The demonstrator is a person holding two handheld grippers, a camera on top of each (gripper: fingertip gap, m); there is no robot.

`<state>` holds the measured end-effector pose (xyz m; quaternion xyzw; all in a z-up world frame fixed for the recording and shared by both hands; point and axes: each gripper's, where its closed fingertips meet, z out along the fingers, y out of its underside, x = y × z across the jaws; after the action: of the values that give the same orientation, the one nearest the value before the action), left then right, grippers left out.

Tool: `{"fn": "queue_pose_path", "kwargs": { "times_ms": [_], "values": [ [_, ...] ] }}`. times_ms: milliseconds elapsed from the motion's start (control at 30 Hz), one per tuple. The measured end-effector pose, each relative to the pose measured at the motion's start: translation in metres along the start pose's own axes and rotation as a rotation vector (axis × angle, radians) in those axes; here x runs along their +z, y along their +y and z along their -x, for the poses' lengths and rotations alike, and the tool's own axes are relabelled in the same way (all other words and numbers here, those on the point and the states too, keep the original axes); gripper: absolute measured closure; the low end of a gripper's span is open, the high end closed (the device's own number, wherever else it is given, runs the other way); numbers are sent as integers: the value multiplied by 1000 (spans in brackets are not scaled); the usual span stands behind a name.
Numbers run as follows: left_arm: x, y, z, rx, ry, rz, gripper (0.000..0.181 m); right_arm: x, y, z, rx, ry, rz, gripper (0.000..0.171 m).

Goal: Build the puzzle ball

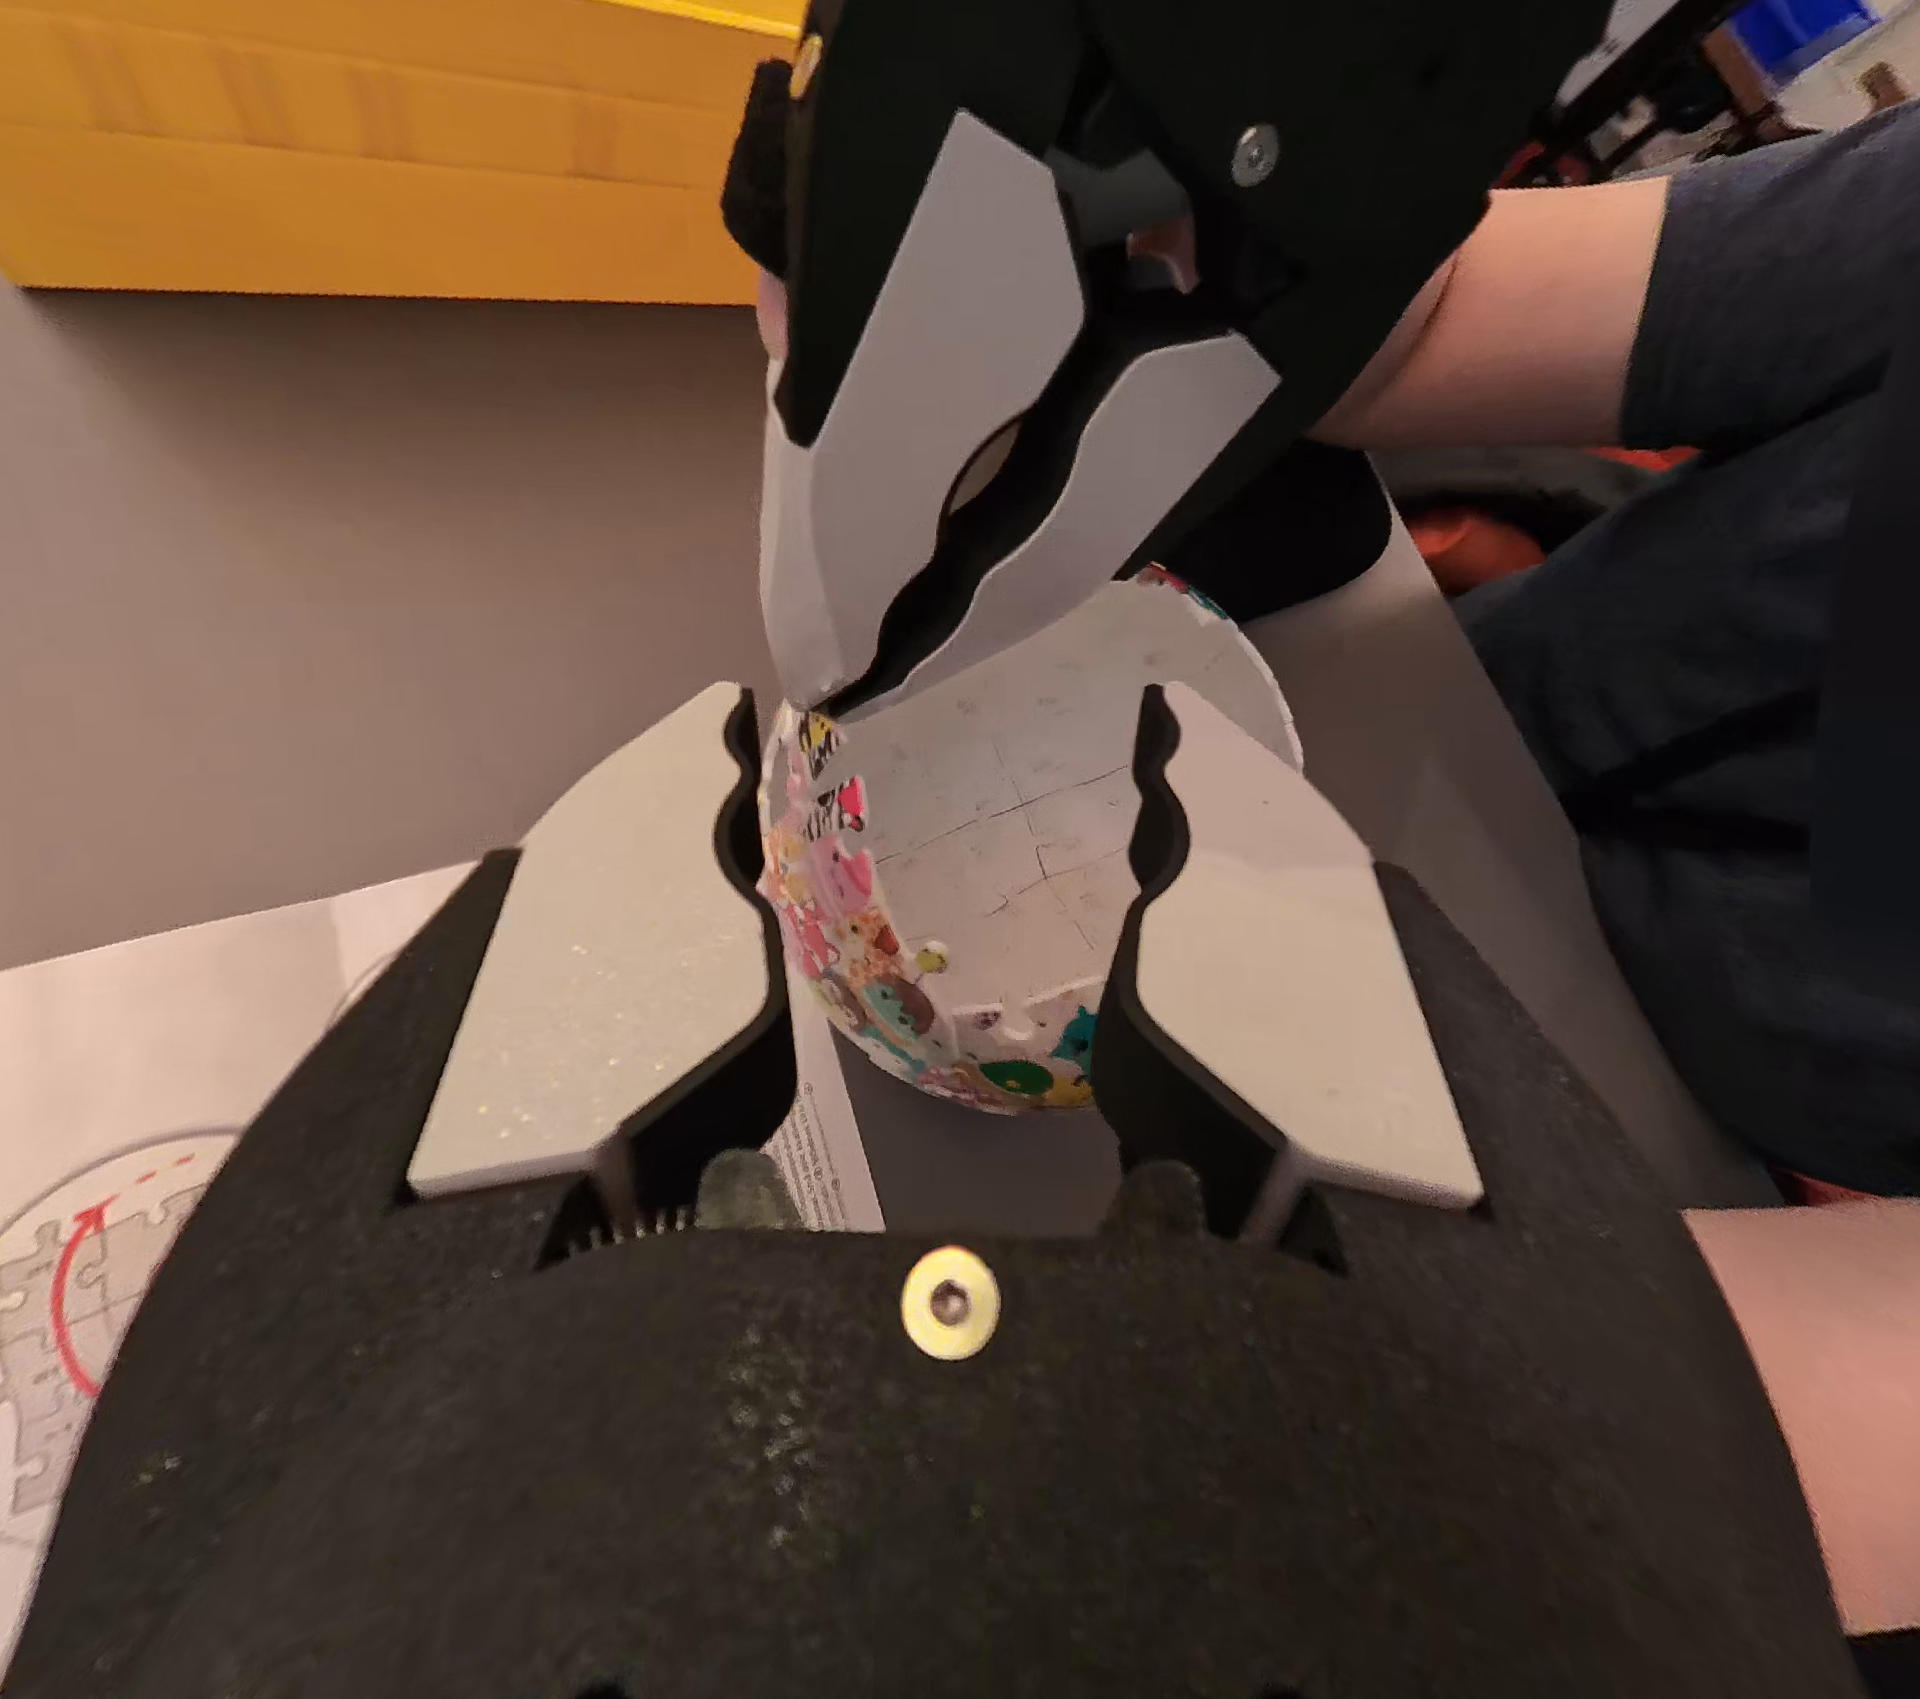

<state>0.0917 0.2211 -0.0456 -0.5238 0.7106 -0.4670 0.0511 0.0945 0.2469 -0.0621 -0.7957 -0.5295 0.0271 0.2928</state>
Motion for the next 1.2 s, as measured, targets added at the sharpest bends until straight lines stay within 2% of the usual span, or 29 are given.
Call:
{"fn": "queue_pose_path", "kwargs": {
  "times_ms": [200,600,900,1200],
  "values": [
    [5,7,4,-43,79,25,107,0,1,0,1,2,7,168],
    [13,12,3,-135,198,62,112,1,2,0,2,19,31,168],
    [14,16,-1,-112,179,89,106,3,3,0,2,35,65,168],
    [11,18,2,-111,176,82,110,5,0,-2,-31,61,63,167]
  ]
}}
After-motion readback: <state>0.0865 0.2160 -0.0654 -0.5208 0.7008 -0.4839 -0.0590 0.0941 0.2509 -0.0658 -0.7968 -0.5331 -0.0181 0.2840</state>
